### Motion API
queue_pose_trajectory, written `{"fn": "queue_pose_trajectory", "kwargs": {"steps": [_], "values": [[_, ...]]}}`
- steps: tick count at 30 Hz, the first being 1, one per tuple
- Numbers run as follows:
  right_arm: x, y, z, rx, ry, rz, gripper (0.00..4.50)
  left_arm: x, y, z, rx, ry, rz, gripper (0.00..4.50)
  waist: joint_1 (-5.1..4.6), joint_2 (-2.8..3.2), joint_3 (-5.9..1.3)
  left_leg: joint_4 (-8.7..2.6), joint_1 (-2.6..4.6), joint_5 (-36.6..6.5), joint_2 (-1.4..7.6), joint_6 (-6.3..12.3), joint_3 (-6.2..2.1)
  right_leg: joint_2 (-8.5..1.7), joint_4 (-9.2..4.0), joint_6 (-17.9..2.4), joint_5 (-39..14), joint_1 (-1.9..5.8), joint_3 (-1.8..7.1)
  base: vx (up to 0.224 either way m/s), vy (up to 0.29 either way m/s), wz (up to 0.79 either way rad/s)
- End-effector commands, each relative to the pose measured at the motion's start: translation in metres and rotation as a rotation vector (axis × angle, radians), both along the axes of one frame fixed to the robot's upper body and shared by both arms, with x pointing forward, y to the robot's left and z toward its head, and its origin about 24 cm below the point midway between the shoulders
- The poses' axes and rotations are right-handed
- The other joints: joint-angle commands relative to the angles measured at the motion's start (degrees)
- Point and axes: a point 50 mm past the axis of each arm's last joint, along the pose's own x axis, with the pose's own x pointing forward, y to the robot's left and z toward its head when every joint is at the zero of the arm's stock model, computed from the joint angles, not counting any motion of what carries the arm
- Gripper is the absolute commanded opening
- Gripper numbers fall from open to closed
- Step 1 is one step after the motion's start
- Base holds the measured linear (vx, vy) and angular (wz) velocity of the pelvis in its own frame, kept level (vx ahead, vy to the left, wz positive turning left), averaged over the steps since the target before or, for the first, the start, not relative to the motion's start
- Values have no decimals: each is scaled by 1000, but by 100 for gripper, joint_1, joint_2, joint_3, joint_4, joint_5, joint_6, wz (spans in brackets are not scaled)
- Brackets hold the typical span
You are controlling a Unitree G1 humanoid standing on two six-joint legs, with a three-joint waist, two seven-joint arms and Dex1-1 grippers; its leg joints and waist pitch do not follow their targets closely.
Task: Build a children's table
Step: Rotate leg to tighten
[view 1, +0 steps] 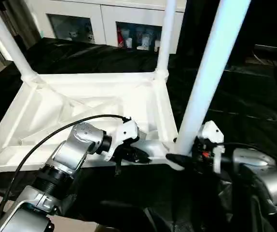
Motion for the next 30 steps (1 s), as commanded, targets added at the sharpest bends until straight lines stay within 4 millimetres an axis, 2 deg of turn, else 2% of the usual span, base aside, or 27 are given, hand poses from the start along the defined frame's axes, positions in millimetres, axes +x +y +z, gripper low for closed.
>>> {"fn": "queue_pose_trajectory", "kwargs": {"steps": [1,3,5,6,7,8,9,10,11,12,13,14,15,17,20,23,25,26,27,29,30], "values": [[5,12,-11,-28,21,-83,278,0,-30,10,-70,-31,-52,0,-25,-68,-405,-501,212,-1345,692,149,-338,-477,-367,-1518,-1108,148,205,0,0,0],[12,16,-17,-24,33,-201,275,9,-37,9,-67,-51,46,0,-44,-67,-392,-522,215,-1503,697,36,-354,-472,-386,-1442,-1332,142,204,0,0,0],[17,19,-21,-15,47,-291,272,15,-42,9,-64,-71,113,0,-64,-67,-380,-533,238,-1736,683,-97,-350,-460,-415,-1365,-1592,101,214,0,0,0],[25,22,-25,-6,69,-424,272,24,-51,11,-77,-95,203,0,-73,-66,-374,-544,240,-1845,677,-198,-359,-463,-424,-1310,-1736,89,213,0,0,0],[25,22,-25,-7,68,-428,272,24,-51,11,-77,-96,205,0,-81,-80,-375,-546,251,-1954,669,-272,-368,-474,-454,-1229,-1876,78,218,0,0,0],[31,25,-26,-14,48,-505,272,29,-57,14,-90,-107,261,0,-77,-69,-374,-546,261,-1988,673,-313,-377,-481,-450,-1199,-1920,73,218,0,0,0],[37,32,-26,-20,22,-567,272,32,-67,17,-110,-117,294,0,-84,-56,-372,-548,281,-2083,666,-382,-364,-471,-479,-1125,-2024,31,227,0,0,0],[37,32,-26,-20,22,-567,272,32,-67,17,-110,-117,294,0,-88,-63,-372,-548,289,-2131,656,-408,-363,-469,-489,-1103,-2056,25,228,0,0,0],[39,34,-25,-7,15,-570,272,32,-69,19,-118,-124,294,0,-70,-70,-373,-559,275,-2123,661,-398,-382,-480,-494,-1028,-2060,56,226,0,0,0],[41,37,-23,-10,-7,-574,272,32,-72,20,-126,-128,285,0,-65,-53,-368,-571,253,-2082,670,-363,-384,-473,-484,-994,-1920,60,233,0,0,0],[42,43,-18,30,-25,-532,306,30,-75,22,-141,-130,258,0,-67,-61,-370,-582,241,-2054,667,-324,-371,-457,-478,-968,-1792,65,228,0,0,0],[42,43,-16,63,-11,-519,306,29,-76,22,-143,-126,242,0,-65,-63,-373,-580,240,-2027,670,-302,-372,-460,-471,-973,-1729,72,229,0,0,0],[42,44,-15,86,3,-516,340,28,-77,21,-143,-123,235,0,-64,-61,-372,-581,227,-1962,667,-233,-369,-456,-464,-993,-1625,89,229,0,0,0],[42,44,-12,101,-3,-493,347,26,-76,20,-138,-122,207,0,-61,-65,-372,-577,220,-1862,668,-154,-360,-456,-455,-1027,-1522,92,229,0,0,0],[40,42,-7,66,-48,-407,384,22,-71,16,-130,-112,164,0,-64,-66,-370,-576,205,-1808,677,-81,-365,-462,-448,-1061,-1499,114,221,0,0,0],[34,40,-2,45,-96,-285,384,16,-65,15,-134,-105,94,0,-59,-69,-382,-565,205,-1687,685,-24,-355,-458,-430,-1085,-1280,124,222,0,0,0],[26,30,4,31,-114,-164,384,6,-55,13,-92,-105,-23,0,-48,-81,-406,-529,179,-1354,695,190,-355,-472,-381,-1208,-782,174,216,0,0,0],[26,30,4,31,-114,-164,384,6,-55,13,-92,-105,-23,0,-41,-76,-413,-519,180,-1267,701,253,-349,-476,-356,-1238,-639,186,218,0,0,0],[20,23,7,13,-115,-96,384,2,-51,15,-106,-92,-60,0,-38,-82,-428,-477,173,-940,698,452,-330,-467,-305,-1378,-215,190,204,0,0,0],[13,16,10,-2,-103,-10,384,0,-46,15,-100,-77,-83,0,-13,-87,-432,-446,188,-761,704,580,-317,-464,-281,-1465,28,192,198,0,0,0],[12,15,10,-7,-100,2,384,0,-46,14,-98,-75,-89,0,16,-67,-431,-430,206,-655,711,672,-301,-448,-267,-1528,138,169,195,0,0,0]]}}
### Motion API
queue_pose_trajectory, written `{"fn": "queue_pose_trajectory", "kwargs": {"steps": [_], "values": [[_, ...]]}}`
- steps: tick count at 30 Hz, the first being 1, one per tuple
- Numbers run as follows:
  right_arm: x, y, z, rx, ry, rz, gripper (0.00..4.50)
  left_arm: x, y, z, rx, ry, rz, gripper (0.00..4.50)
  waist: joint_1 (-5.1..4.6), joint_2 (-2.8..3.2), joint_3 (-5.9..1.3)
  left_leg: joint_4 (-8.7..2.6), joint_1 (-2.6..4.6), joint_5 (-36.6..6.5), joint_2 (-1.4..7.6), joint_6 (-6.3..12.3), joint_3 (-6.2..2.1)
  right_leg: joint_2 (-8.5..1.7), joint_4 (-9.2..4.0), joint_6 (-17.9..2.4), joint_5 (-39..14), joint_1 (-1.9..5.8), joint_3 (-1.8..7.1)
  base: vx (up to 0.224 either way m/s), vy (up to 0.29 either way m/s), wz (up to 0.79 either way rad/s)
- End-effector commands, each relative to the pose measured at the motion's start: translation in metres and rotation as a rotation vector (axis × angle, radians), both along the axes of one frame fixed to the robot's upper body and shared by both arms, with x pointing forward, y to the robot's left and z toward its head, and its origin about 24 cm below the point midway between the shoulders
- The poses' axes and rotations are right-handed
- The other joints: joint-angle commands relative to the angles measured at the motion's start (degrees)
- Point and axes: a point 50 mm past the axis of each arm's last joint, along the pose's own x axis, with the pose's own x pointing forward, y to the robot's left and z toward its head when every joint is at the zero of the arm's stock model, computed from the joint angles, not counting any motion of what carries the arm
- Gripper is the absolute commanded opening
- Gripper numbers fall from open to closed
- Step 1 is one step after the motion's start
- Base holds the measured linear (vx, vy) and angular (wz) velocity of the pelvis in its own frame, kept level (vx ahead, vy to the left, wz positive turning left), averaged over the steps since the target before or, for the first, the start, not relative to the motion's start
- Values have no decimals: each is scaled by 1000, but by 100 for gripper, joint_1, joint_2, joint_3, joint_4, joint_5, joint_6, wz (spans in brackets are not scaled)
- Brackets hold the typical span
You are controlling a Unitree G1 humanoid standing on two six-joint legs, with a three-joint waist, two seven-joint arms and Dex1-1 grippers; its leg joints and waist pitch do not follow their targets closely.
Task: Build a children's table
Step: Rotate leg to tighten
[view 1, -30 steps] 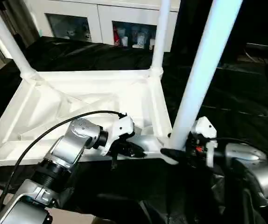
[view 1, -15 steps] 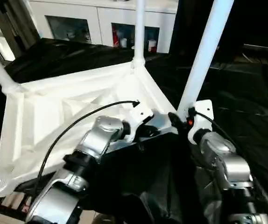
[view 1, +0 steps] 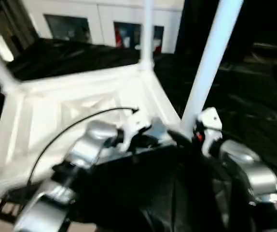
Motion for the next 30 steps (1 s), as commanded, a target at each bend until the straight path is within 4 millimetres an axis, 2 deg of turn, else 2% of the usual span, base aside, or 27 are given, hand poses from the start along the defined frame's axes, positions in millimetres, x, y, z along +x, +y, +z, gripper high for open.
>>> {"fn": "queue_pose_trajectory", "kwargs": {"steps": [1,2,3,5,8,9,10,11,12,14,16,17,18,20,22,24,25,26,27,28,30], "values": [[-12,14,7,13,16,201,384,-16,-21,9,-58,3,-203,0,-20,-75,-424,-424,243,-670,701,675,-293,-437,-257,-1620,149,179,195,0,0,0],[-12,14,7,13,16,201,384,-16,-21,9,-58,3,-203,0,-18,-81,-429,-422,222,-636,699,689,-301,-445,-240,-1633,170,209,189,0,0,0],[-15,11,7,-8,25,243,384,-17,-18,8,-55,12,-222,0,-16,-73,-415,-435,206,-662,711,706,-313,-445,-237,-1651,90,202,180,0,0,0],[-19,7,7,-17,48,280,384,-19,-15,8,-53,20,-240,0,-29,-83,-391,-458,217,-982,717,608,-307,-459,-290,-1664,-335,190,190,0,0,0],[-24,3,10,-10,79,335,360,-23,-9,10,-47,44,-273,0,-19,-91,-376,-486,224,-1218,733,472,-322,-480,-317,-1607,-728,202,202,0,0,0],[-24,3,10,-6,83,337,349,-23,-9,10,-47,46,-274,0,-28,-83,-361,-506,226,-1347,731,411,-322,-470,-338,-1576,-923,181,206,0,0,0],[-24,3,10,5,93,344,349,-24,-7,10,-47,50,-277,0,-30,-78,-358,-510,257,-1459,733,340,-318,-468,-361,-1564,-1061,154,216,0,0,0],[-25,4,10,8,100,351,343,-24,-7,10,-46,51,-277,0,-34,-81,-357,-512,258,-1478,728,306,-319,-466,-365,-1558,-1099,153,216,0,0,0],[-25,4,10,8,103,354,317,-24,-7,10,-46,52,-277,0,-33,-78,-347,-523,259,-1553,727,232,-321,-468,-376,-1532,-1204,143,221,0,0,0],[-27,5,7,11,120,368,312,-24,-6,10,-46,53,-275,0,-32,-72,-343,-535,260,-1610,725,136,-328,-474,-385,-1483,-1272,139,227,0,0,0],[-27,5,6,15,130,369,285,-24,-6,10,-44,52,-271,0,-36,-80,-349,-536,253,-1580,723,123,-331,-473,-374,-1471,-1201,144,226,0,0,0],[-28,6,5,17,135,368,285,-23,-6,10,-43,51,-269,0,-36,-81,-353,-536,246,-1554,723,128,-334,-477,-370,-1470,-1166,151,226,0,0,0],[-27,7,4,24,137,357,278,-23,-6,10,-43,49,-263,0,-32,-63,-344,-537,240,-1534,720,134,-336,-480,-369,-1468,-1127,145,226,0,0,0],[-24,9,1,22,123,306,274,-22,-9,10,-52,43,-242,0,-38,-77,-355,-533,232,-1461,719,153,-334,-479,-358,-1484,-1000,148,225,0,0,0],[-14,10,-6,-6,74,175,271,-15,-15,9,-58,-17,-175,0,-60,-68,-348,-528,214,-1435,705,147,-333,-480,-361,-1499,-966,137,222,0,0,0],[0,9,-15,-5,87,-30,270,-7,-22,9,-66,-31,-93,0,-88,-73,-350,-530,217,-1506,692,84,-340,-484,-380,-1497,-1122,135,220,0,0,0],[9,11,-22,24,113,-197,270,0,-31,8,-66,-40,-14,0,-125,-82,-331,-539,203,-1613,674,-9,-354,-482,-396,-1482,-1360,126,216,0,0,0],[10,12,-23,29,117,-211,270,1,-32,8,-65,-42,-5,0,-142,-79,-330,-548,209,-1703,668,-75,-358,-476,-405,-1445,-1529,114,218,0,0,0],[14,16,-26,59,134,-307,269,5,-38,8,-66,-46,50,0,-159,-84,-331,-563,231,-1842,674,-191,-378,-481,-422,-1359,-1716,118,212,0,0,0],[16,18,-27,71,141,-352,269,7,-42,8,-67,-48,75,0,-170,-58,-332,-574,254,-1962,679,-262,-376,-468,-440,-1290,-1752,83,222,0,0,0],[20,22,-29,93,148,-412,268,10,-47,9,-73,-53,108,0,-205,-65,-334,-579,240,-2023,664,-311,-376,-463,-440,-1252,-1648,87,226,0,0,0]]}}
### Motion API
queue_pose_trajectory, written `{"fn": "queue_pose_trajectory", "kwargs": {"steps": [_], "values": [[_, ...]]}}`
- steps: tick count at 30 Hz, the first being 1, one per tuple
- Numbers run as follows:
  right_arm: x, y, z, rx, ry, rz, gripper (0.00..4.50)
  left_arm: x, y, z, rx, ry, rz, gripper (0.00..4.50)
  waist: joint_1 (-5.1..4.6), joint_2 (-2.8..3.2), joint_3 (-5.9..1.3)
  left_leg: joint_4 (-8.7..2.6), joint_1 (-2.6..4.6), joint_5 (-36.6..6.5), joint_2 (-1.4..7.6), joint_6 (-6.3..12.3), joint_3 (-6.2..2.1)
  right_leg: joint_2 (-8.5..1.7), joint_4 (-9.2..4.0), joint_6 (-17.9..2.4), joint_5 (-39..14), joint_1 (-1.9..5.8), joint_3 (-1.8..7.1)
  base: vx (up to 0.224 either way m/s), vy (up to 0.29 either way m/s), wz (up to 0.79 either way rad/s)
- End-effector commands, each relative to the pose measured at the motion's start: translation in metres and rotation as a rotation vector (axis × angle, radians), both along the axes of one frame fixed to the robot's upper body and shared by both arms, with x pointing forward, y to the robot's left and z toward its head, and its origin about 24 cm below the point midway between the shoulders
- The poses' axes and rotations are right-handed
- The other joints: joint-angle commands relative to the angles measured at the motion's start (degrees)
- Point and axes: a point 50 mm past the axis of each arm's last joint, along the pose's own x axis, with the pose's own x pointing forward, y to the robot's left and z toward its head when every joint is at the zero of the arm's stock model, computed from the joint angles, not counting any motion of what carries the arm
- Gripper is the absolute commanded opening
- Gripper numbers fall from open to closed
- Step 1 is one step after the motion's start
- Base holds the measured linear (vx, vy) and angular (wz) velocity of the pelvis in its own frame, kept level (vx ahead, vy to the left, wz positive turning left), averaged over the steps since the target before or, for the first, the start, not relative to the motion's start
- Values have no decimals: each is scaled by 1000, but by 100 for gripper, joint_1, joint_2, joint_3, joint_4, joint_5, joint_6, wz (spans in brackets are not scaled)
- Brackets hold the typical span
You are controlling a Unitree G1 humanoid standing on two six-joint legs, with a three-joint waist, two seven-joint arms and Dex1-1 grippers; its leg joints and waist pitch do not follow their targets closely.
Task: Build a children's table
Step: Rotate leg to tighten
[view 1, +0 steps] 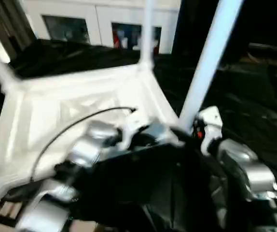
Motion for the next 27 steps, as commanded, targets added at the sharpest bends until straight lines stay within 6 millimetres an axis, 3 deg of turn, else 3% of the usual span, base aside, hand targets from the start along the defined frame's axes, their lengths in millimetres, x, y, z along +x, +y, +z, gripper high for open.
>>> {"fn": "queue_pose_trajectory", "kwargs": {"steps": [1,3,5,11,16,18,20,27], "values": [[0,16,-20,8,91,-61,268,1,-30,15,-74,-38,-24,0,4,-31,-341,-595,255,-2010,663,-286,-371,-457,-441,-1199,-1590,59,221,0,0,0],[3,21,-19,11,71,-93,268,3,-33,16,-83,-45,-3,0,-15,-41,-344,-599,247,-2004,647,-309,-362,-448,-441,-1186,-1503,60,219,0,0,0],[3,30,-14,65,51,-44,324,4,-39,20,-114,-49,-7,0,13,-36,-345,-595,255,-1930,656,-264,-357,-455,-444,-1158,-1382,68,222,0,0,0],[1,37,0,74,7,108,381,-2,-34,18,-106,-43,-85,0,24,-27,-355,-591,207,-1601,675,26,-355,-455,-389,-1276,-891,136,208,0,0,0],[-12,36,12,36,-46,368,381,-9,-23,15,-100,-22,-167,0,42,-43,-359,-564,188,-1423,689,213,-351,-477,-376,-1361,-720,194,208,0,0,0],[-24,25,14,-20,-30,536,381,-18,-14,16,-113,-15,-288,0,49,-40,-367,-554,193,-1370,697,298,-348,-471,-374,-1407,-681,196,203,0,0,0],[-27,22,14,-32,-23,571,381,-21,-11,16,-116,-5,-315,0,68,-16,-366,-548,210,-1305,713,372,-336,-462,-350,-1496,-579,172,206,0,0,0],[-45,2,14,-67,52,755,381,-32,6,19,-101,58,-445,0,169,-4,-363,-557,239,-1428,742,301,-323,-459,-333,-1591,-697,161,202,0,0,0]]}}
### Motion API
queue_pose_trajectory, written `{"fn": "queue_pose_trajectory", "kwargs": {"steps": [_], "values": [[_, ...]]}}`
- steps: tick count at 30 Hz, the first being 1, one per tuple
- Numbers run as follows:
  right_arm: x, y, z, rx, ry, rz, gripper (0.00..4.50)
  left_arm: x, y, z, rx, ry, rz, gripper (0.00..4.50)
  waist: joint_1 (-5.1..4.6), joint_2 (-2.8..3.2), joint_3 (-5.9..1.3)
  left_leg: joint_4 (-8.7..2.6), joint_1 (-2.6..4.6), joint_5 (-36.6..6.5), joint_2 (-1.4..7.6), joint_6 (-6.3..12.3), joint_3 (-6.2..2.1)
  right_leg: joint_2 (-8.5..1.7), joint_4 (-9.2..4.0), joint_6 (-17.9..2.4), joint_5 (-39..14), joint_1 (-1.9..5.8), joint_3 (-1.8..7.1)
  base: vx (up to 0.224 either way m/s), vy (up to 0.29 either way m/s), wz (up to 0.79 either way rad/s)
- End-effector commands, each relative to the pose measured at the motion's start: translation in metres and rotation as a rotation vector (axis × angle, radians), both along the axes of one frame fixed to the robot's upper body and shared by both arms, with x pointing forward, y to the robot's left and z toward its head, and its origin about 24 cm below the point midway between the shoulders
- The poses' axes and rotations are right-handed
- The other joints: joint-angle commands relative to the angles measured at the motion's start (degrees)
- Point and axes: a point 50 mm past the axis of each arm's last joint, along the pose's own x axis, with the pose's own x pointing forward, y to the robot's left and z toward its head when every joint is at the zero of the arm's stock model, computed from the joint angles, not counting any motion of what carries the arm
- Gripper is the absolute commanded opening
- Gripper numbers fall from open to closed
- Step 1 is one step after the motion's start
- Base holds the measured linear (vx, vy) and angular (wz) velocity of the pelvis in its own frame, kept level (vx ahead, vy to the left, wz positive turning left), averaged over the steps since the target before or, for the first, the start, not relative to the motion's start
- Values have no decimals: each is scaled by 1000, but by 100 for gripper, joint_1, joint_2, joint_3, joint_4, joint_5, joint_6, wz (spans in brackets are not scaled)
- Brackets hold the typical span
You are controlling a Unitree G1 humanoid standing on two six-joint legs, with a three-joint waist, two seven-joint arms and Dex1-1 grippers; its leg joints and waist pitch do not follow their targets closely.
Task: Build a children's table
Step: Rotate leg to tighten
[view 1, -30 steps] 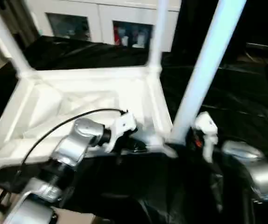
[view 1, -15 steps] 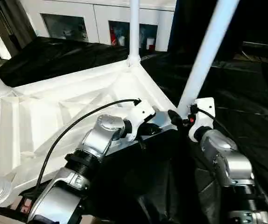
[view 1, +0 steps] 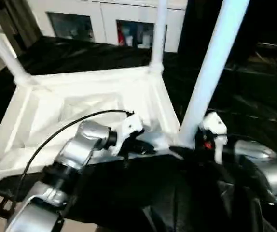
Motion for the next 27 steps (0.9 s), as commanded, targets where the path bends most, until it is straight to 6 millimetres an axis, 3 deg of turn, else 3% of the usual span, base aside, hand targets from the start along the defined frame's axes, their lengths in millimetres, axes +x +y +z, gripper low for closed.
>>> {"fn": "queue_pose_trajectory", "kwargs": {"steps": [1,8,15,18,20,22,24,27], "values": [[-12,18,-1,38,49,156,358,-13,-24,16,-86,-3,-196,0,-7,-42,-373,-520,237,-1395,735,302,-329,-466,-329,-1619,-646,170,212,0,0,0],[-19,16,-2,49,82,195,308,-14,-17,15,-69,10,-205,0,21,-36,-366,-541,249,-1666,732,111,-339,-483,-372,-1559,-1113,154,222,0,0,0],[-19,25,-9,69,83,152,276,-11,-19,12,-57,-9,-152,0,31,-49,-402,-517,235,-1403,724,168,-335,-479,-331,-1596,-753,168,211,0,0,0],[-1,28,-16,64,22,-63,271,-2,-25,12,-61,-45,-52,0,-8,-52,-396,-523,222,-1459,707,105,-341,-480,-346,-1578,-939,145,211,0,0,0],[16,28,-24,62,16,-285,269,7,-33,12,-62,-65,41,0,-70,-45,-399,-521,224,-1639,676,-42,-351,-484,-371,-1572,-1259,126,207,0,0,0],[25,29,-29,75,39,-421,269,13,-39,13,-61,-71,101,0,-129,-55,-381,-560,223,-1971,673,-298,-397,-486,-406,-1367,-1802,130,199,0,0,0],[31,30,-32,86,56,-525,268,18,-46,14,-65,-82,153,0,-159,-39,-397,-559,268,-2102,671,-394,-389,-470,-422,-1296,-1762,90,213,0,0,0],[39,38,-36,104,72,-671,268,23,-61,17,-87,-103,226,0,-188,-52,-414,-555,248,-1964,648,-358,-363,-451,-415,-1294,-1400,100,218,0,0,0]]}}
